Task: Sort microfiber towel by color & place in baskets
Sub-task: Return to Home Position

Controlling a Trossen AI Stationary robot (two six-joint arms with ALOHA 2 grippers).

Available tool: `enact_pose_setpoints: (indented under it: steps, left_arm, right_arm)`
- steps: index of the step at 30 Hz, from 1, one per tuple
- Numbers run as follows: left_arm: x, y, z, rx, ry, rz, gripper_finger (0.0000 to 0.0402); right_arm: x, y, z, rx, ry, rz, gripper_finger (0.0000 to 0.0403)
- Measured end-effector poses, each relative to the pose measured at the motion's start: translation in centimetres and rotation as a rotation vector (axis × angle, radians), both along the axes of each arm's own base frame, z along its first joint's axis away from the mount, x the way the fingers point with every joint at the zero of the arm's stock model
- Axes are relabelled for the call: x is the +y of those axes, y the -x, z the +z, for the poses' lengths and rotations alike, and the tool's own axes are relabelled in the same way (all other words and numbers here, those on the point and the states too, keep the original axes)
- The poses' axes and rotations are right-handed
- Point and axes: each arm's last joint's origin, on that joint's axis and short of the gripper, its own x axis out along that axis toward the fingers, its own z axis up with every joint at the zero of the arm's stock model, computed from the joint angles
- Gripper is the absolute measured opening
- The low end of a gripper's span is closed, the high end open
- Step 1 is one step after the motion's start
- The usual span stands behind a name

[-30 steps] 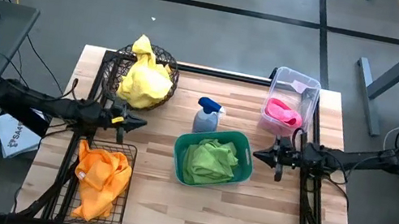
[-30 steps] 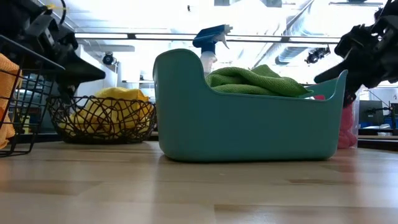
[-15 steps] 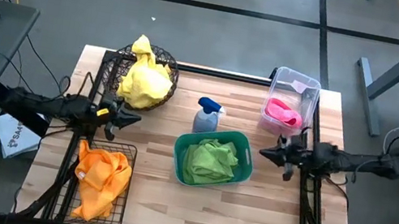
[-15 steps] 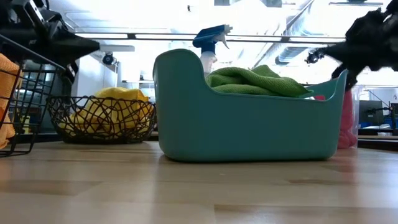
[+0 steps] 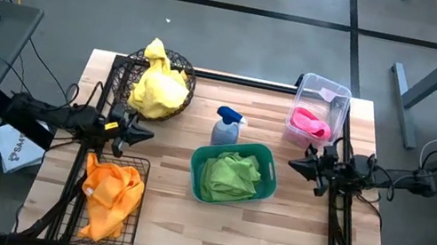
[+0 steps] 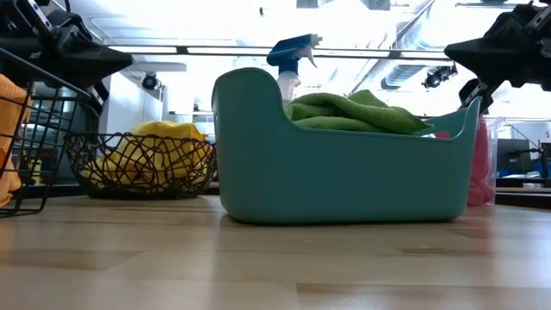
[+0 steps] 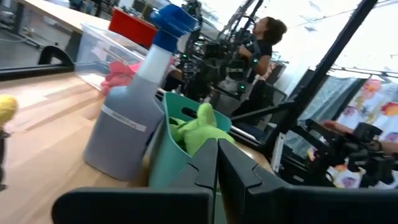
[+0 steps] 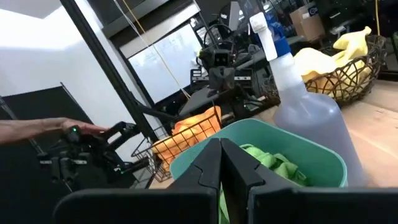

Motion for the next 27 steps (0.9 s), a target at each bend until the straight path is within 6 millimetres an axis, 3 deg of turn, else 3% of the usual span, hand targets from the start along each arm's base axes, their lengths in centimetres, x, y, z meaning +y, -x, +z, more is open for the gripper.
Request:
enact_pose_setpoints:
  steps: [22,27]
  left_arm:
    - [-0.21,0.02,0.03,-0.004,0.000,-0.023,0.0000]
    - [-0.27,0.01,-0.04,0.017,-0.278,-0.029,0.0000]
  right_arm:
    - [0.00,-0.05,-0.31,0.030,0.004,-0.001,0.0000]
    - [0.00,-0.05,-0.31,0.030,0.004,-0.001,0.0000]
